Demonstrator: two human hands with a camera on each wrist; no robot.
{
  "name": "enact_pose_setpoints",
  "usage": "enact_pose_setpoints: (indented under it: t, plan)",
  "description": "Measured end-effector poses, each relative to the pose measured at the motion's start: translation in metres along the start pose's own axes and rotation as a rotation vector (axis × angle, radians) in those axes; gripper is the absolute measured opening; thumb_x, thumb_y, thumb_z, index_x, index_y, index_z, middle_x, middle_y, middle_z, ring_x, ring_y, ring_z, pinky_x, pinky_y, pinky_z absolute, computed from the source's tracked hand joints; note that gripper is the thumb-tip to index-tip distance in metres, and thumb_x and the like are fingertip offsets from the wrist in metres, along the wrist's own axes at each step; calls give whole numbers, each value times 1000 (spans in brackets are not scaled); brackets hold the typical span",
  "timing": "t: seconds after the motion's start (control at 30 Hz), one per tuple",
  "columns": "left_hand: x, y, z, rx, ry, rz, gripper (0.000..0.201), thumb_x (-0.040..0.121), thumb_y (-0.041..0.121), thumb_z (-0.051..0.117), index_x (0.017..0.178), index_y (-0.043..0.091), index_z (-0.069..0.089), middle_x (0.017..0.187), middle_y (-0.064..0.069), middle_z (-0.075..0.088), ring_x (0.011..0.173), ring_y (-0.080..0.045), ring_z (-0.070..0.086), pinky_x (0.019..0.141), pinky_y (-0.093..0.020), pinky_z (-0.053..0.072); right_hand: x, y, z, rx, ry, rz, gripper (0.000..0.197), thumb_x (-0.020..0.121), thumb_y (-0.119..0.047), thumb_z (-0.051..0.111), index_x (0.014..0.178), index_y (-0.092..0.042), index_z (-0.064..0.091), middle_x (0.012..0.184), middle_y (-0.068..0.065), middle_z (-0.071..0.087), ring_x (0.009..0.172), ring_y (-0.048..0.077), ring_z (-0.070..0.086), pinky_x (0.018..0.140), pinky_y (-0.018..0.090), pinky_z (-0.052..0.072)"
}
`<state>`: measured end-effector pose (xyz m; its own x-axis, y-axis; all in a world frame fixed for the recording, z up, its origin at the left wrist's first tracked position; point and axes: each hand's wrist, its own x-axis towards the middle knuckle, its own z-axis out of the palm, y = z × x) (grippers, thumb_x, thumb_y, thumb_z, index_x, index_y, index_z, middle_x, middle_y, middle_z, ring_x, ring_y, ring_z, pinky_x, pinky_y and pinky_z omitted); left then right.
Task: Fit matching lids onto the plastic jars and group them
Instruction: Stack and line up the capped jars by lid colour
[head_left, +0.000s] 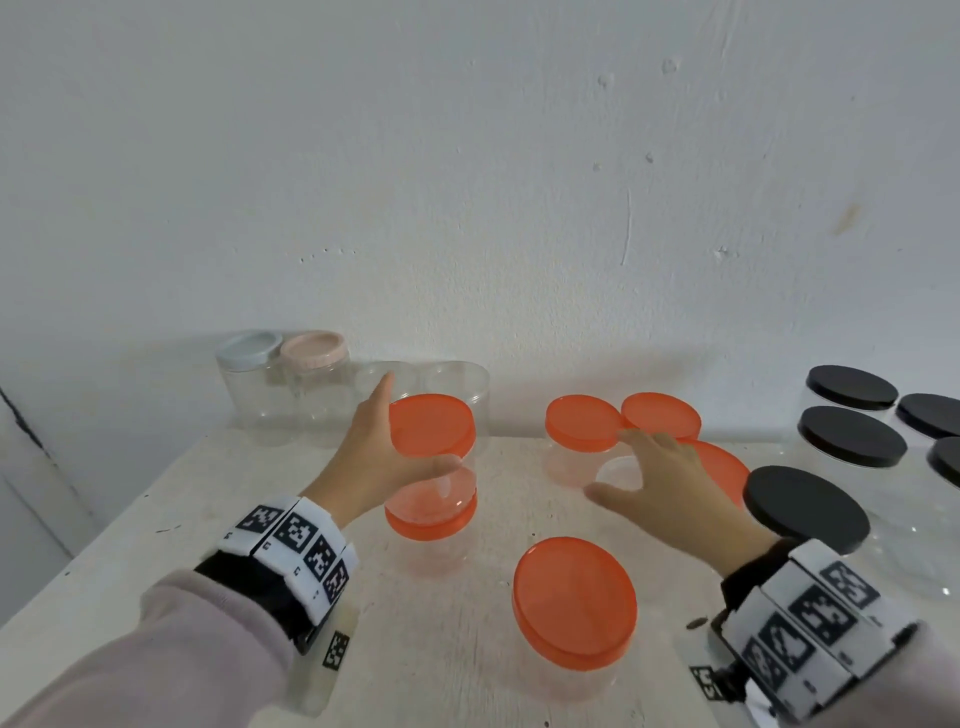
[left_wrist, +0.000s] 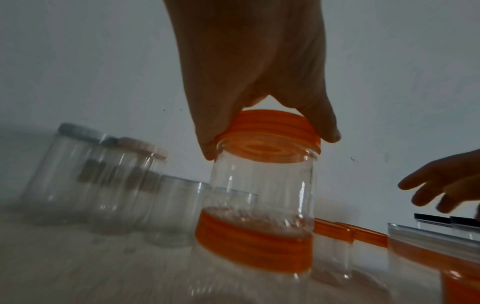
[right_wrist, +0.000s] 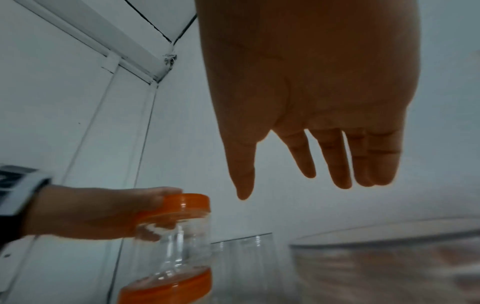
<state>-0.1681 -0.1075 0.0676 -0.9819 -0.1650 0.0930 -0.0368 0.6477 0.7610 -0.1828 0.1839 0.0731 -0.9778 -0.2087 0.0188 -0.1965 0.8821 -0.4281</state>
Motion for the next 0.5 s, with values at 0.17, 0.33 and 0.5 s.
enact_pose_setpoints:
  t: [0.17, 0.33, 0.5]
  plan:
    - [-16, -28, 15, -321, -6, 28, 127, 44, 46, 93, 134, 61, 5, 133, 22, 33, 115, 8, 42, 87, -8, 38, 22, 10, -5, -159, -179, 184, 88, 77, -58, 67, 146, -24, 24, 143, 9, 29, 132, 34, 27, 100, 44, 33]
    - [-20, -44, 33, -391, -129, 45, 134, 35, 37, 90, 144, 28, 13, 133, 13, 37, 123, -8, 44, 92, -21, 45, 33, 9, 0, -170, -308, 248, 97, 72, -51, 76, 148, -26, 21, 145, 10, 26, 134, 38, 24, 100, 46, 35]
    - [-13, -53, 39, -435, -138, 128, 105, 39, 33, 90, 132, 31, 41, 123, 12, 59, 117, -9, 56, 97, -33, 50, 45, -4, -3, -214, -309, 222, 95, 65, -50, 79, 143, -29, 29, 141, 10, 27, 132, 39, 23, 95, 47, 37]
